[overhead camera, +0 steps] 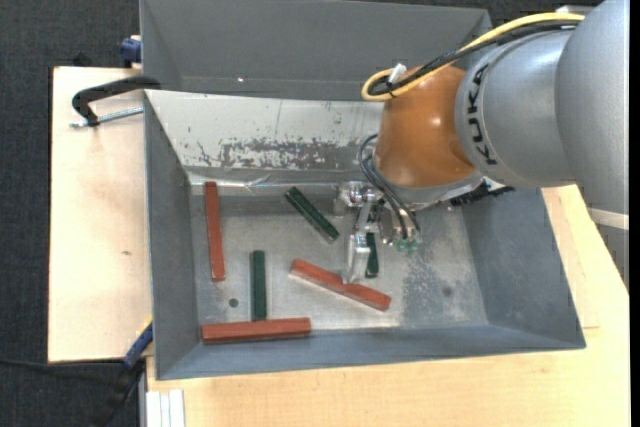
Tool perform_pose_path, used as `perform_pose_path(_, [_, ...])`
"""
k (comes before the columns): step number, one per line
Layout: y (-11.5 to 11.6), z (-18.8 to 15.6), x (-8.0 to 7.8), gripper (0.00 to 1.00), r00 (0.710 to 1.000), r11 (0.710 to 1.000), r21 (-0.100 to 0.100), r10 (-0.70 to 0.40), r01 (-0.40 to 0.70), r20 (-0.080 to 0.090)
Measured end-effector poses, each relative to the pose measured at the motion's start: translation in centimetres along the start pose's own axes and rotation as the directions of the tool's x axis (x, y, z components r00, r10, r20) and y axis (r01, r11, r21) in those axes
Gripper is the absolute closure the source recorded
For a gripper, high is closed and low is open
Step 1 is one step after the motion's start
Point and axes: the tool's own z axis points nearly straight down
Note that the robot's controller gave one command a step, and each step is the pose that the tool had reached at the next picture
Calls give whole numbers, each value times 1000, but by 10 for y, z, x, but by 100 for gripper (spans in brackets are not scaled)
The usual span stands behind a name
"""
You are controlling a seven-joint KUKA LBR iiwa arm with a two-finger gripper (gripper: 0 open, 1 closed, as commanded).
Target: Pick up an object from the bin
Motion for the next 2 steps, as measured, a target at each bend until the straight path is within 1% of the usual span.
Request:
perform_pose_path(1, [24,1,-29,100,985,985,-2,173,-173,2])
perform_pose_path(2, [24,1,-29,100,985,985,-2,174,-174,2])
